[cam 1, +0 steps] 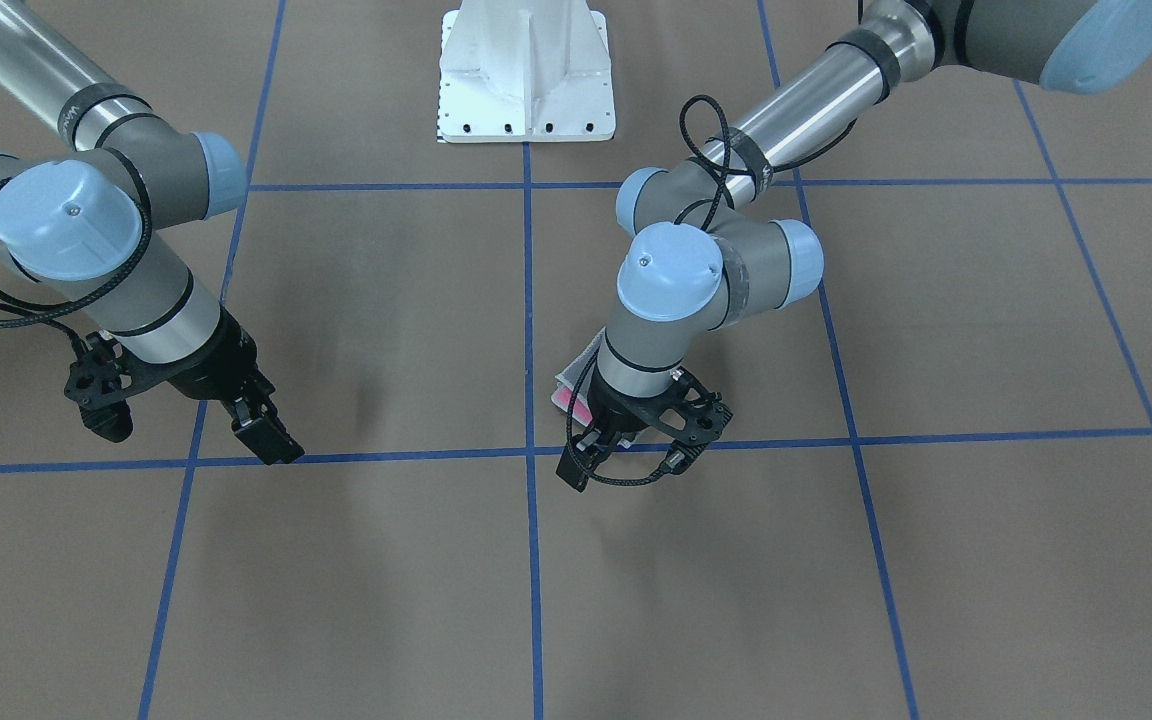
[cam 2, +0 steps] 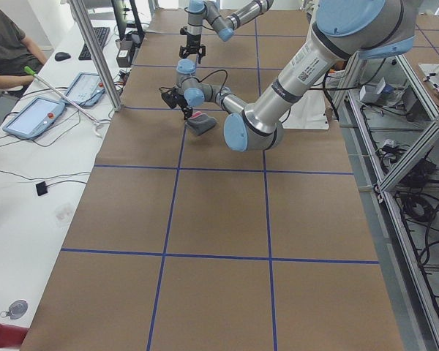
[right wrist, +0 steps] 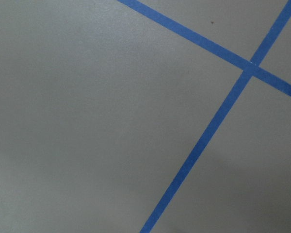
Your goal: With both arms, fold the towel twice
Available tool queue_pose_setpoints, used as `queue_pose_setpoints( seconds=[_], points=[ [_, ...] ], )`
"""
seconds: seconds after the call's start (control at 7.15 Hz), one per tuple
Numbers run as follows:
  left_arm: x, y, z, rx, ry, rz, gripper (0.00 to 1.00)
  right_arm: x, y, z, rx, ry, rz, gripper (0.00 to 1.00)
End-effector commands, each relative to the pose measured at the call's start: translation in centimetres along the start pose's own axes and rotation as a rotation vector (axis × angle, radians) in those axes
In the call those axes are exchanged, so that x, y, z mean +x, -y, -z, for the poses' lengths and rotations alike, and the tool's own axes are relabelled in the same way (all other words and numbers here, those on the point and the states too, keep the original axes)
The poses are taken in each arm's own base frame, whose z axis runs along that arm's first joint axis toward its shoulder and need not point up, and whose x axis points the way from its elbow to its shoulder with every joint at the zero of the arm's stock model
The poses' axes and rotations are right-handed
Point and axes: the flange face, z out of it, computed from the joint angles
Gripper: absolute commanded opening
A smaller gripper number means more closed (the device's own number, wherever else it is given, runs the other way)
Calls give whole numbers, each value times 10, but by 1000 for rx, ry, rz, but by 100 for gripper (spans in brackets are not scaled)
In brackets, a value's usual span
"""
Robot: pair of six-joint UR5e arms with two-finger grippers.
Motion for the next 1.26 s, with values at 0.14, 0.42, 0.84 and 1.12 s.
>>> queue_pose_setpoints(
  seconds=[0.14, 0.42, 0.84, 1.12],
  points=[
    [-1, 5, -10, 3, 4, -3, 100, 0, 2, -2, 4, -4, 10, 100],
    [-1, 6, -12, 6, 9, -3, 100, 0, 3, -2, 4, -3, 9, 100],
    [-1, 8, -14, 8, 14, 0, 100, -1, 2, -1, 3, -1, 11, 100],
    [27, 42, 37, -22, -41, -21, 100, -7, 9, 10, 9, 16, 4, 100]
  ],
)
